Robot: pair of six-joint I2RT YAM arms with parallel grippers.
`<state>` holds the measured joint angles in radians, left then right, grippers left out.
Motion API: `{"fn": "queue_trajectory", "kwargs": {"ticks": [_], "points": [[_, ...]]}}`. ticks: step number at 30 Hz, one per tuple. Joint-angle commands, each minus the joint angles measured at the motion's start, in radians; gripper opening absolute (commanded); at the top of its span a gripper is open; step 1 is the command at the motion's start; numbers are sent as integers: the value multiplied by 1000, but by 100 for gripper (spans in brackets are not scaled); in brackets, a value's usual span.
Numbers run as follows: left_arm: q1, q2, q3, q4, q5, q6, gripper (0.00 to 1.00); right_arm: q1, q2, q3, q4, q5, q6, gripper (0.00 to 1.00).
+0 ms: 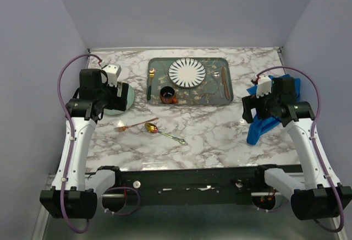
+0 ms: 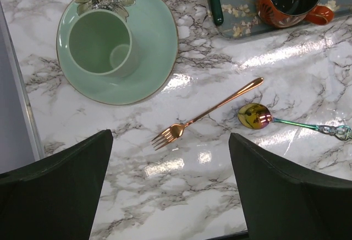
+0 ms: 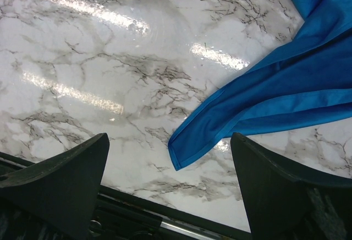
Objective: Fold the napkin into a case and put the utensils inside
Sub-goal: Move the crumpled napkin to the corner of the board.
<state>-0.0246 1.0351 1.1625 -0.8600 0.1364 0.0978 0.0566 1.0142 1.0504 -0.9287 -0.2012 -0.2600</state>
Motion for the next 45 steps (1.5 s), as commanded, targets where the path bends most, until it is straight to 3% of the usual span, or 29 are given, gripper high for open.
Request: {"fn": "queue_trajectory", "kwargs": {"ticks": [1, 7, 15, 22, 29, 34, 45], "points": [[-8, 28, 75, 26, 2, 52, 99, -6, 37, 45, -38, -20, -30, 100], [-58, 65, 97, 44, 3, 79, 99, -6, 127, 49, -55, -21, -85, 100], [-314, 140, 60, 122, -98, 69, 99, -6, 294, 36, -49, -24, -182, 100], [-423, 207, 11, 185, -84, 69, 99, -6, 426, 23, -32, -9, -208, 100], [-442, 233, -38, 236, -55, 62, 99, -8, 442, -88, -65, 29, -321, 97], [-442, 238, -61, 259, -37, 60, 99, -6, 442, -160, -79, 107, -401, 88], [-442, 238, -87, 282, -26, 60, 99, -4, 449, -254, 2, 238, -490, 82]]}}
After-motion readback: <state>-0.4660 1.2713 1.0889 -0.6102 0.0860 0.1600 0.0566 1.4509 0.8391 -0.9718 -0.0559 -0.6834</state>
